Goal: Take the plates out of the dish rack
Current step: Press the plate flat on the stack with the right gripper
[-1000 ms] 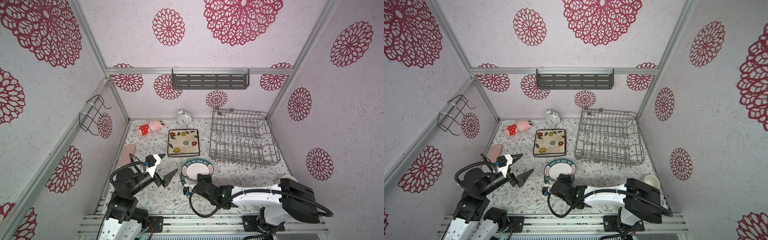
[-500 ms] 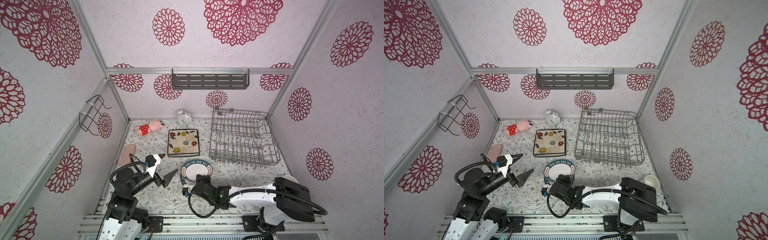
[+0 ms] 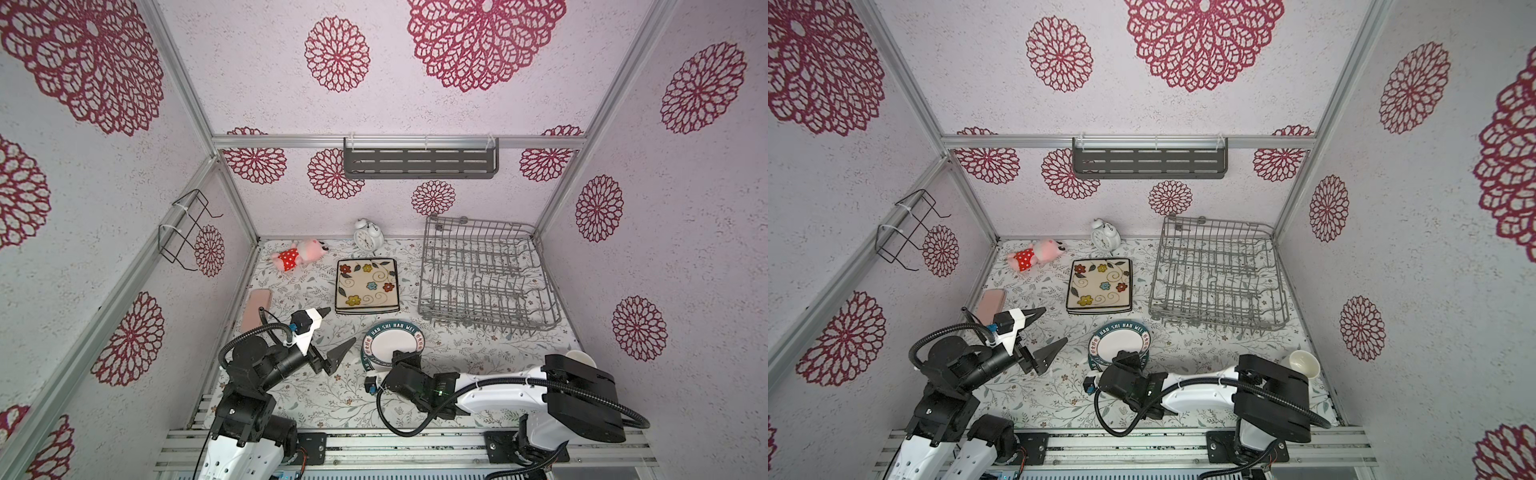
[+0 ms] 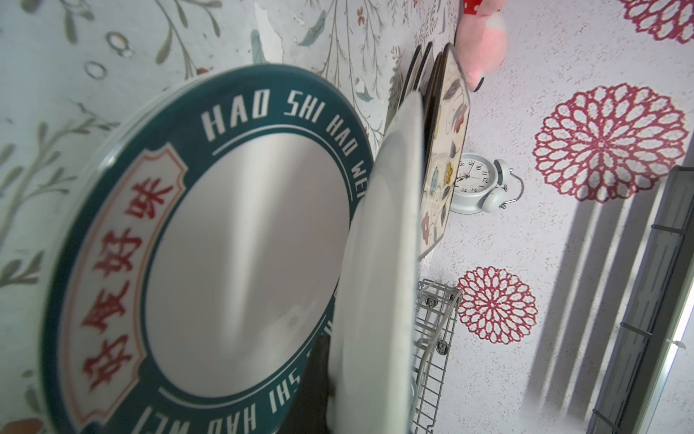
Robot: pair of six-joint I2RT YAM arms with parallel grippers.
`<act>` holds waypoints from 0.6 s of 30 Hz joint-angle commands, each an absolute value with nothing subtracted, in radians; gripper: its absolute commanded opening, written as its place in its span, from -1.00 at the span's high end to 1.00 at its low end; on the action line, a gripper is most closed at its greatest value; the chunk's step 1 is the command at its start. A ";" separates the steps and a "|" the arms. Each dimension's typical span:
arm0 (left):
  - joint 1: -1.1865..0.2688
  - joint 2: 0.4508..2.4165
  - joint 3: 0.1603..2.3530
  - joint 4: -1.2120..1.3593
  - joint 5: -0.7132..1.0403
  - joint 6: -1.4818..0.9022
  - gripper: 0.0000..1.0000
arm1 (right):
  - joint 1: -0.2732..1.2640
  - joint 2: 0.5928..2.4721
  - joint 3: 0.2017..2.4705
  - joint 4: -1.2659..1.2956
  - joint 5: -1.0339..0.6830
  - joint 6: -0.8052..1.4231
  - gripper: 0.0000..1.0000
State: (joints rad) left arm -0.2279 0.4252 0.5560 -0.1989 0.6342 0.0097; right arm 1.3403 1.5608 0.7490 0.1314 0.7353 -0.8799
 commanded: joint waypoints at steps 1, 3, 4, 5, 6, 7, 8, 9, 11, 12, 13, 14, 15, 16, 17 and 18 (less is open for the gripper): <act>-0.222 0.422 0.540 -0.184 0.636 0.012 -0.95 | 1.351 1.564 0.765 0.147 0.756 -0.867 0.88; -0.222 0.422 0.540 -0.184 0.637 0.012 -0.95 | 1.353 1.570 0.767 0.143 0.756 -0.862 0.84; -0.222 0.422 0.540 -0.183 0.637 0.012 -0.95 | 1.354 1.572 0.768 0.141 0.756 -0.860 0.80; -0.221 0.422 0.540 -0.183 0.637 0.012 -0.95 | 1.355 1.574 0.767 0.141 0.756 -0.858 0.77; -0.222 0.422 0.540 -0.183 0.637 0.012 -0.95 | 1.356 1.576 0.768 0.137 0.755 -0.857 0.74; -0.222 0.422 0.540 -0.183 0.638 0.011 -0.95 | 1.357 1.577 0.771 0.135 0.755 -0.856 0.71; -0.222 0.422 0.540 -0.183 0.637 0.012 -0.95 | 1.359 1.578 0.772 0.132 0.754 -0.857 0.67; -0.222 0.423 0.540 -0.183 0.637 0.012 -0.95 | 1.361 1.579 0.772 0.131 0.754 -0.857 0.62; -0.222 0.423 0.540 -0.183 0.637 0.012 -0.95 | 1.363 1.582 0.774 0.127 0.752 -0.857 0.55; -0.222 0.423 0.540 -0.183 0.637 0.012 -0.95 | 1.361 1.583 0.774 0.126 0.752 -0.856 0.52; -0.222 0.422 0.540 -0.182 0.637 0.012 -0.95 | 1.362 1.585 0.775 0.124 0.750 -0.856 0.47; -0.222 0.422 0.540 -0.182 0.638 0.012 -0.95 | 1.364 1.589 0.777 0.122 0.751 -0.856 0.42; -0.221 0.422 0.540 -0.183 0.637 0.011 -0.95 | 1.364 1.592 0.777 0.120 0.752 -0.856 0.38; -0.222 0.421 0.540 -0.182 0.639 0.011 -0.95 | 1.364 1.594 0.779 0.118 0.752 -0.856 0.35; -0.222 0.422 0.540 -0.182 0.638 0.011 -0.95 | 1.365 1.597 0.781 0.118 0.752 -0.855 0.31; -0.222 0.422 0.540 -0.183 0.639 0.011 -0.95 | 1.364 1.598 0.782 0.117 0.752 -0.853 0.28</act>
State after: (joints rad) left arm -0.2279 0.4252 0.5507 -0.1986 0.6346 0.0071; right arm 1.3571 1.5929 0.7494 0.1150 0.7296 -0.8719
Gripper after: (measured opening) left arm 0.975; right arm 0.352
